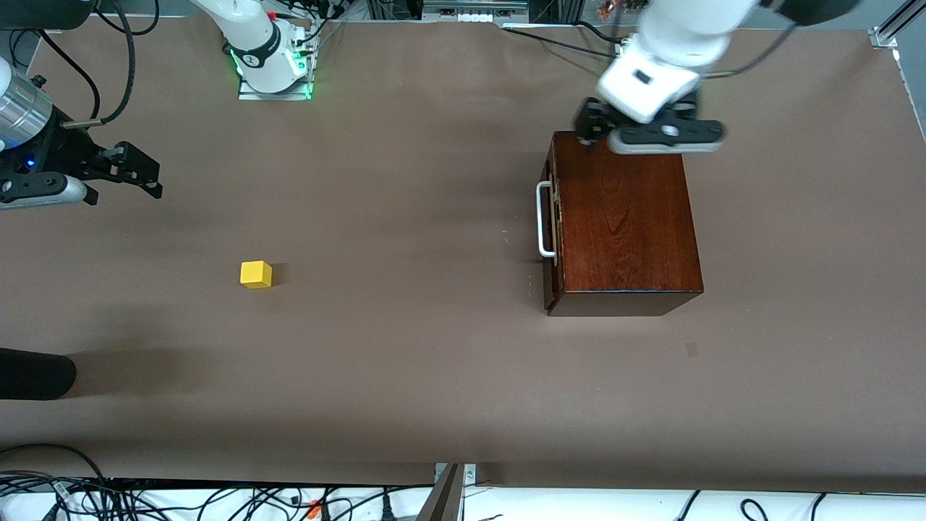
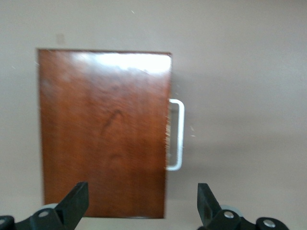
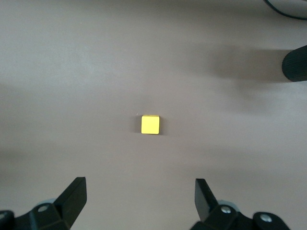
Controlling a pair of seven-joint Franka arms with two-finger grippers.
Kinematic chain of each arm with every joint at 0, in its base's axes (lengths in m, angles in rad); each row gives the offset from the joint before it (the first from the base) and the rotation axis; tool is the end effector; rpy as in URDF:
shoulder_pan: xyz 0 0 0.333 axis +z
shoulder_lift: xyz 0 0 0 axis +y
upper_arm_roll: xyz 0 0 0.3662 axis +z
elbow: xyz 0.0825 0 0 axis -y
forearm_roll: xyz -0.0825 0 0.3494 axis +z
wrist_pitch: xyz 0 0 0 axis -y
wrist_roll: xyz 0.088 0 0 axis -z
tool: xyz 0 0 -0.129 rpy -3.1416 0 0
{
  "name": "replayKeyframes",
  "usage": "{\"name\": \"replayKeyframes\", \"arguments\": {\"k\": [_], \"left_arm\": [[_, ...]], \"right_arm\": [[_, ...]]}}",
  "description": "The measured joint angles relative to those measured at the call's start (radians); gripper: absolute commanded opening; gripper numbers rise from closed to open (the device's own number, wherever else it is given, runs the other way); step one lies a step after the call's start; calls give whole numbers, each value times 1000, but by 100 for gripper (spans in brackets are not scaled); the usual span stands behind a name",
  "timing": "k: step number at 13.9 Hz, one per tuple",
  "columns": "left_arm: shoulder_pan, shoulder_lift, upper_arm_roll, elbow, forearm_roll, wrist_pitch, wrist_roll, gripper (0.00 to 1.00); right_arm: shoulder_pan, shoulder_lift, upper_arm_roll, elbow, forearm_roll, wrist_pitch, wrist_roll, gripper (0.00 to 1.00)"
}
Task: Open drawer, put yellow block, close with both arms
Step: 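Move the left gripper over the box to the white drawer handle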
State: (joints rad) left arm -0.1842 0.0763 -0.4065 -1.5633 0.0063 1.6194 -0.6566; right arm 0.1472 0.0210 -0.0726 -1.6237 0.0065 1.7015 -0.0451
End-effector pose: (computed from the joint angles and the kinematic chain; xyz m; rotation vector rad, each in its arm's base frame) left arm 0.4608 -0.2968 0.6226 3.1284 0.1039 -0.0396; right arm 0.5383 0.0415 0.6301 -3.1290 -0.1865 -0.0890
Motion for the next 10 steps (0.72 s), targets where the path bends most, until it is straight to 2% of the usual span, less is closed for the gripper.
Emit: {"name": "replayKeyframes", "arguments": {"k": [6, 10], "left_arm": [[-235, 171, -28, 48, 155, 11, -280, 100], [-302, 307, -27, 84, 262, 14, -322, 100]], "right_arm": [[-1, 0, -2, 0, 0, 0, 0, 100], [-1, 0, -3, 0, 0, 0, 0, 100]]}}
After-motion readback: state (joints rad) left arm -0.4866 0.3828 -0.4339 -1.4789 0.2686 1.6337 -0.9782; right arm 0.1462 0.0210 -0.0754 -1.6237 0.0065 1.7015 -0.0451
